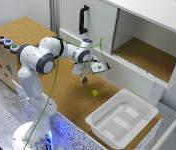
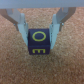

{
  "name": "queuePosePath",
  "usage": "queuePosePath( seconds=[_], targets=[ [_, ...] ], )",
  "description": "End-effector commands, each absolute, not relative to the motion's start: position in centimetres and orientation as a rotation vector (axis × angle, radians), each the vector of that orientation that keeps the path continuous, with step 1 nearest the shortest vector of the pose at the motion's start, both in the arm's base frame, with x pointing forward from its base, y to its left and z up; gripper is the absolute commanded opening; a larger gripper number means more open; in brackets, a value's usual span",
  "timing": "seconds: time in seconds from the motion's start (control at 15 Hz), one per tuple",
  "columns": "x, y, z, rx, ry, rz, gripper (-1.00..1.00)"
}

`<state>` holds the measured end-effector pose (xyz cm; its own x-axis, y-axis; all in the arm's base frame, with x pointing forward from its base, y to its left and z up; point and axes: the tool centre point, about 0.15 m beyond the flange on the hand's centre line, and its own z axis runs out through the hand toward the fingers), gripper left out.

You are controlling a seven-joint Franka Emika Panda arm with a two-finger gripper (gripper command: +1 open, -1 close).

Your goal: Turn the purple block left

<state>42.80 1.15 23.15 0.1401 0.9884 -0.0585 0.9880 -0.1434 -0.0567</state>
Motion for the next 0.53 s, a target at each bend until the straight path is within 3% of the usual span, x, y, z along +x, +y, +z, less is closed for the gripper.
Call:
queuePosePath(
  seconds=[0.0,0.4,0.47],
  targets=[
    [42.14,1.12,20.83,-2.188,-2.164,0.093,-1.00],
    [41.96,1.32,20.78,-2.192,-2.165,0.093,-1.00],
    [41.78,1.07,21.72,-2.234,-2.154,0.160,1.00]
  ],
)
